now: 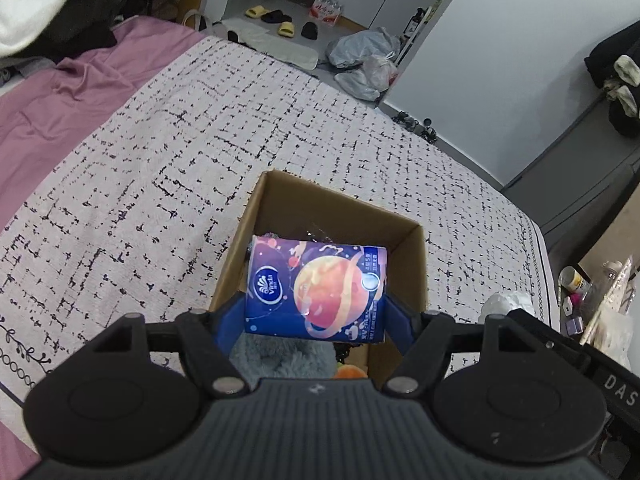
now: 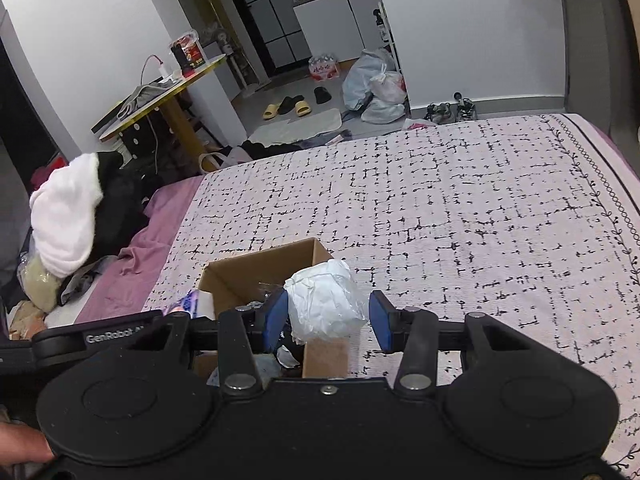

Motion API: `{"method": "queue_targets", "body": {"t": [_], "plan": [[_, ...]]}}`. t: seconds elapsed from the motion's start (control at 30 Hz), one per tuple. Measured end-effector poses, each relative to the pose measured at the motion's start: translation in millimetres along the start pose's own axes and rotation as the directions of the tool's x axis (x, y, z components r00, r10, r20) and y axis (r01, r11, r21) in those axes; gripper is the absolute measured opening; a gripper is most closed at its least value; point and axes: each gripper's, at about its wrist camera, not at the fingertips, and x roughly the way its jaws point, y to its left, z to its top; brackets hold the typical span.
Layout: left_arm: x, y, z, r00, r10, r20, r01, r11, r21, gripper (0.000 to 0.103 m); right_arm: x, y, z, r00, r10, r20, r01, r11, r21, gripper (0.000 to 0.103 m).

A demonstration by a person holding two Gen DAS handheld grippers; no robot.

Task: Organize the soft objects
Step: 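Carry the tissue pack and white tissue over the box with both tools, then open both tools to drop the tissue pack and white tissue into the box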

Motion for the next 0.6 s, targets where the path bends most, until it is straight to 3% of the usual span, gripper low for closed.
{"method": "queue_targets", "body": {"t": [0.27, 0.6], "plan": [[20, 11, 5, 0.999, 0.003, -0.043, -0.004, 0.999, -0.034, 0.073, 17, 11, 7, 1.000, 0.007, -0.022, -0.008, 1.000, -0.012, 0.044], [5, 25, 18, 1.000, 0.008, 0.003, -0.008, 0.998, -0.067, 0.075, 37, 33, 16, 0.998, 0.048, -0.046, -0.050, 0.998, -0.030, 0.044]]}}
